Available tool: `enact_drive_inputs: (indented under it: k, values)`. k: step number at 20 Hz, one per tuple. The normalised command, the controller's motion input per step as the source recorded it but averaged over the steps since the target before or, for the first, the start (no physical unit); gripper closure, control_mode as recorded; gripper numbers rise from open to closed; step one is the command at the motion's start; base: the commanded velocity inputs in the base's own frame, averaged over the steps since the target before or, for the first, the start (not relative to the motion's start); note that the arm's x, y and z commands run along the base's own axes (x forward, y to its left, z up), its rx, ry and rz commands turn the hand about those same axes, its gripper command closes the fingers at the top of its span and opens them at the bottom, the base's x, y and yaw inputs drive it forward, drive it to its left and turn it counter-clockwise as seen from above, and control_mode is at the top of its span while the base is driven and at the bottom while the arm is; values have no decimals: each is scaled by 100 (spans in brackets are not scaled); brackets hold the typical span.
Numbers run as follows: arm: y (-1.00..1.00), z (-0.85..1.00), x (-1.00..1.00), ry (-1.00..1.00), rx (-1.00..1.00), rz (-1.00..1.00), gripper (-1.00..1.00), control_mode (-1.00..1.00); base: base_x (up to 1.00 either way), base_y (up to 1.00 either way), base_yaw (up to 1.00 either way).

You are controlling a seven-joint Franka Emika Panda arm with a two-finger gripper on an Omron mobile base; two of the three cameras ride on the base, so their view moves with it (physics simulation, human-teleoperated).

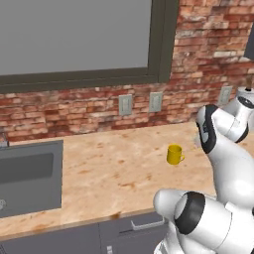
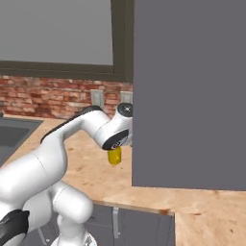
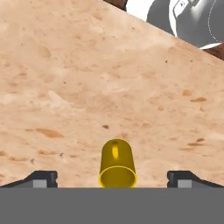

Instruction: Move the mug from next to the sink to the open cabinet. Then, move the bowl with the corn to the fridge to clear the area for faucet cleaning.

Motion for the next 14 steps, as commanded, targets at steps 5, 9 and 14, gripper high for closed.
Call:
enact_drive_inputs:
  k: [5, 9, 14]
  values:
    - [9, -35, 40, 6, 0, 0, -100, -100, 0, 0, 0]
    - [16, -28, 41, 6, 0, 0, -100, -100, 0, 0, 0]
    - [7, -33, 22, 6, 0, 0, -100, -100, 0, 0, 0]
